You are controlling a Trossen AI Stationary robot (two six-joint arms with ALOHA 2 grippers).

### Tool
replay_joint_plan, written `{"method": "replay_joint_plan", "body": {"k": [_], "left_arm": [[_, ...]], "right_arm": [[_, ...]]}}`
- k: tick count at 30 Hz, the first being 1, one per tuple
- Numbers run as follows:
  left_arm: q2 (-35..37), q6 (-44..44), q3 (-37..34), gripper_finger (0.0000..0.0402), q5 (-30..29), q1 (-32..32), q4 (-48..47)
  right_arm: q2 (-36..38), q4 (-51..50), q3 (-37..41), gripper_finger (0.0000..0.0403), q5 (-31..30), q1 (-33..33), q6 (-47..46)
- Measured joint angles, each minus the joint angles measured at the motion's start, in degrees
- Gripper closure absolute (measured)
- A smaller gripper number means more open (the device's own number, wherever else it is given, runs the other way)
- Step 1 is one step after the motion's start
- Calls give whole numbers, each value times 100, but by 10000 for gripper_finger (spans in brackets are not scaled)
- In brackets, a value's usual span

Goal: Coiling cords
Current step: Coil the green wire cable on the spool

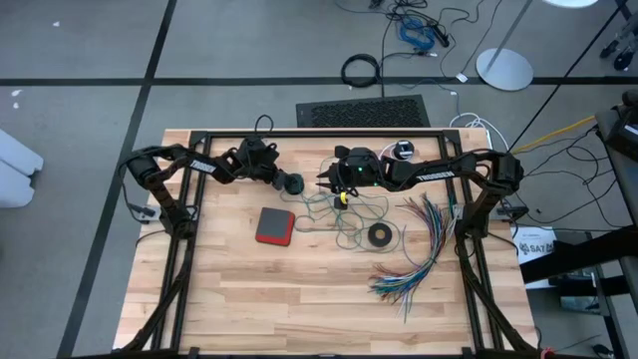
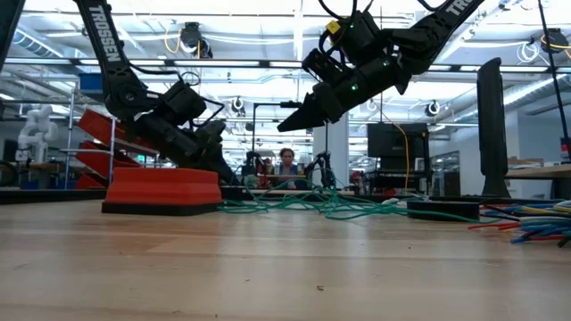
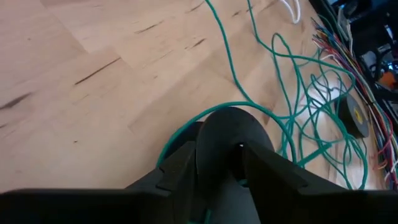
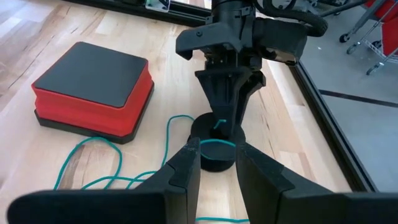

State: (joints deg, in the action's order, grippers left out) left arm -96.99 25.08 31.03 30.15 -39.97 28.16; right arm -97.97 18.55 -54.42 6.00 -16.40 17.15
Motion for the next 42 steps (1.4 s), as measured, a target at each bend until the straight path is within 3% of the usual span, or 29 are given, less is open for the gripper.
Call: {"method": "replay_joint_plan", "body": {"k": [3,8,15,18,23,30,34,42], "left_arm": [[0,-136,0,291,-23,48,62],[26,-547,26,386,85,229,314],[37,-863,76,398,-15,347,602],[185,-1221,306,398,69,256,-125],[679,-2173,896,400,225,195,-2330],[1597,-3418,1942,400,-185,197,-4977],[2128,-3713,2419,401,-636,217,-5574],[3102,-3916,2573,401,-1058,264,-5510]], "right_arm": [[0,0,0,314,0,0,0],[2,0,0,314,0,0,0],[1,-4,-1,314,-42,0,0],[2,-60,-2,314,-174,0,0],[2,-239,-2,314,-142,-11,-22],[2,-254,-2,314,146,-55,-54],[2,-116,-2,314,1003,-137,-250],[2,50,-2,314,1094,-153,-133]]}}
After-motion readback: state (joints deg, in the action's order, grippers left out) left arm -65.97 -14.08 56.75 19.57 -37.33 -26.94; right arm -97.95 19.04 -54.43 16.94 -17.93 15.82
